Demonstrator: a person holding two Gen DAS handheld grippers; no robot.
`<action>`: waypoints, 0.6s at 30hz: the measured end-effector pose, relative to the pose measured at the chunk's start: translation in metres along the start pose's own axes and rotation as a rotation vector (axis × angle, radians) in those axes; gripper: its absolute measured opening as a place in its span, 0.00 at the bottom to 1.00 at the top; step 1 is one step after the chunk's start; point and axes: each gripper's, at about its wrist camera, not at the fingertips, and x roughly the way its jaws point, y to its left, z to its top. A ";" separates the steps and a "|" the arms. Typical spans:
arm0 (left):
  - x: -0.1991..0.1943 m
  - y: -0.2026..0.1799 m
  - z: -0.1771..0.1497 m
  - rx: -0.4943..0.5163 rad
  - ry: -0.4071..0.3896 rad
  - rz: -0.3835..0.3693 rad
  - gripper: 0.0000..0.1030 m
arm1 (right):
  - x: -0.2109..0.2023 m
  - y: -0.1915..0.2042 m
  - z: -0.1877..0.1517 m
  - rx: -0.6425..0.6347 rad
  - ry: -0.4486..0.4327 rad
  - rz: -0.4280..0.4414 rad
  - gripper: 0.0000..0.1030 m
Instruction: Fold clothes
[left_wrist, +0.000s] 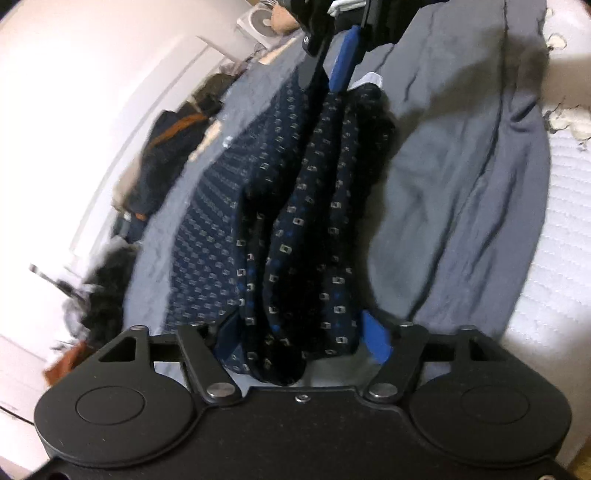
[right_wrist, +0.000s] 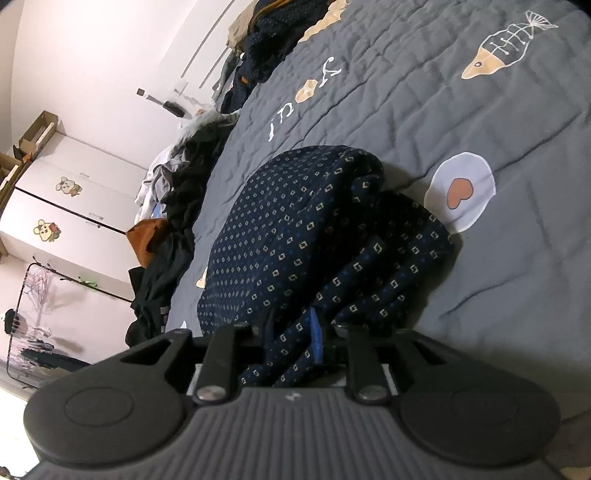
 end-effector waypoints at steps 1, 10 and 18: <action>-0.001 0.005 0.001 -0.024 -0.003 -0.002 0.26 | 0.000 0.000 0.000 -0.003 0.002 -0.002 0.21; -0.029 0.059 0.003 -0.250 -0.141 0.115 0.17 | -0.003 0.003 -0.003 -0.034 0.021 0.017 0.22; -0.027 0.054 0.008 -0.223 -0.133 0.112 0.17 | 0.016 0.011 -0.018 -0.043 0.100 0.114 0.25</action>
